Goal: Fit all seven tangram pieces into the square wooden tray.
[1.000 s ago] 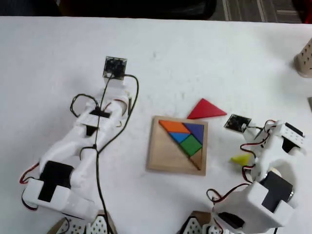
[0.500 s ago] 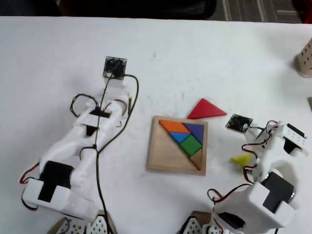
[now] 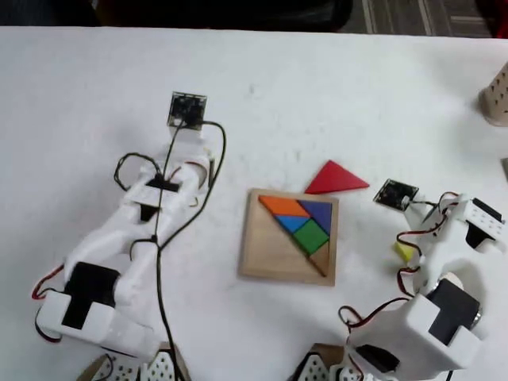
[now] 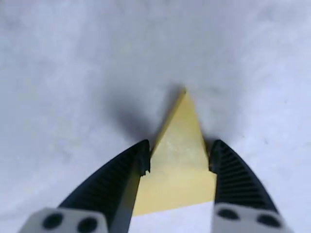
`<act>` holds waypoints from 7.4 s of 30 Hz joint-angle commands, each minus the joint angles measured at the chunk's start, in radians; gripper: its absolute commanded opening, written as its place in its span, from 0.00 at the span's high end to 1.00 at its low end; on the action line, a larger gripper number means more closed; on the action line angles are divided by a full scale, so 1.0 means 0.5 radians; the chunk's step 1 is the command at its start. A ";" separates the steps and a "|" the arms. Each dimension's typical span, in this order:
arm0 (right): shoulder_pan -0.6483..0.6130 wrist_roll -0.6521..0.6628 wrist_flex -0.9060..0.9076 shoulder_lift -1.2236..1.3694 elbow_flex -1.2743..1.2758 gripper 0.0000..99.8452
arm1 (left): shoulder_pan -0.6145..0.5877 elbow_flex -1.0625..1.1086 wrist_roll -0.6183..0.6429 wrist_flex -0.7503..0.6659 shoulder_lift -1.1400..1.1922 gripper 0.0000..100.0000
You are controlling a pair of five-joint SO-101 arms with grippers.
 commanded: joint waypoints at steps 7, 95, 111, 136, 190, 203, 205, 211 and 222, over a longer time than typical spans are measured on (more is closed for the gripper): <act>0.091 -0.522 0.008 -0.324 -0.049 0.60 | -0.029 -0.055 -0.018 -0.055 -0.011 0.97; -0.008 -0.457 0.091 0.170 -0.196 0.77 | -0.032 -0.055 -0.018 -0.055 -0.011 0.97; -0.198 -0.338 0.084 -0.035 -0.230 0.64 | -0.032 -0.055 -0.018 -0.055 -0.011 0.97; 0.002 -0.334 0.087 -0.048 -0.227 0.69 | -0.032 -0.055 -0.018 -0.055 -0.011 0.97; 0.035 -0.166 0.084 0.057 -0.141 0.70 | -0.032 -0.055 -0.018 -0.055 -0.011 0.97; 0.023 -0.178 0.097 0.051 -0.141 0.77 | -0.032 -0.055 -0.018 -0.055 -0.011 0.97; 0.023 -0.181 0.100 0.044 -0.141 0.77 | -0.032 -0.055 -0.018 -0.055 -0.011 0.97; -0.023 -0.187 0.229 0.032 -0.157 0.77 | -0.032 -0.055 -0.018 -0.055 -0.011 0.97; -0.321 -0.503 0.238 0.051 -0.141 0.77 | -0.032 -0.055 -0.018 -0.055 -0.011 0.97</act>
